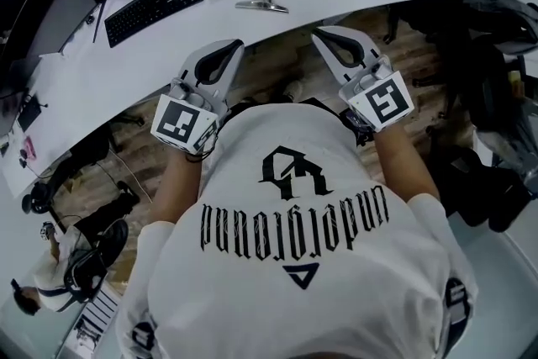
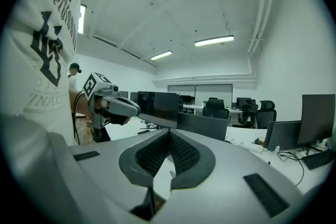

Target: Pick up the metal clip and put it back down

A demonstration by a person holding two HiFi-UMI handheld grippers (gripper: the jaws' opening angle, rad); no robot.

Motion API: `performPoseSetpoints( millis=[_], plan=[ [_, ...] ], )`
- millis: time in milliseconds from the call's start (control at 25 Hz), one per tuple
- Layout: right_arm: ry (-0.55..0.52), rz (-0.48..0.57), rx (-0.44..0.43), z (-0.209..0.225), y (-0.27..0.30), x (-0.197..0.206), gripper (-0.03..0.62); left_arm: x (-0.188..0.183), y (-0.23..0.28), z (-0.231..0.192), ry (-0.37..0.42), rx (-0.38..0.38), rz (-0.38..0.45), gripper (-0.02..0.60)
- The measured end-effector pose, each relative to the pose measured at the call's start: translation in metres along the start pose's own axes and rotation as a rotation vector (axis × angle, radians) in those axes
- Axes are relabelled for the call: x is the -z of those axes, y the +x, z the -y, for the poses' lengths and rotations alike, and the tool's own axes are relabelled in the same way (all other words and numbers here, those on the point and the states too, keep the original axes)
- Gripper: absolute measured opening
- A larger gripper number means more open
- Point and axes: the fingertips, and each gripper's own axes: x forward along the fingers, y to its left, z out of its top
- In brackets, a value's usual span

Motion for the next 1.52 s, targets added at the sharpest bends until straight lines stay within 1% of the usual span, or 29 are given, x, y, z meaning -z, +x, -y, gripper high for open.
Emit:
performPoseSetpoints(
  millis=[160,360,680,880,1000,1120,1360,1520],
  plan=[
    [0.009,0.010,0.021,-0.017,0.004,-0.005,0.015,0.004,-0.025,-0.001,0.007,-0.001,-0.006,0.015],
    [0.006,0.014,0.025,-0.063,0.016,-0.016,0.015,0.017,-0.082,0.004,0.000,0.005,-0.007,0.015],
    [0.012,-0.011,0.050,-0.150,0.021,-0.026,0.015,0.043,-0.178,0.008,-0.048,-0.003,0.015,0.015],
    [0.059,-0.023,0.061,-0.193,0.018,-0.027,0.015,0.060,-0.217,0.015,-0.090,0.008,0.024,0.015],
    [0.054,-0.031,0.061,-0.212,0.015,-0.030,0.015,0.067,-0.234,0.020,-0.113,0.003,0.035,0.015],
    [0.041,-0.037,0.054,-0.221,0.011,-0.032,0.015,0.067,-0.243,0.026,-0.123,-0.009,0.051,0.015],
    [0.002,-0.038,0.027,-0.226,-0.010,-0.033,0.015,0.058,-0.249,0.044,-0.117,-0.050,0.081,0.015],
    [-0.024,-0.052,-0.002,-0.226,-0.034,-0.026,0.015,0.052,-0.246,0.063,-0.112,-0.085,0.093,0.015]
  ],
)
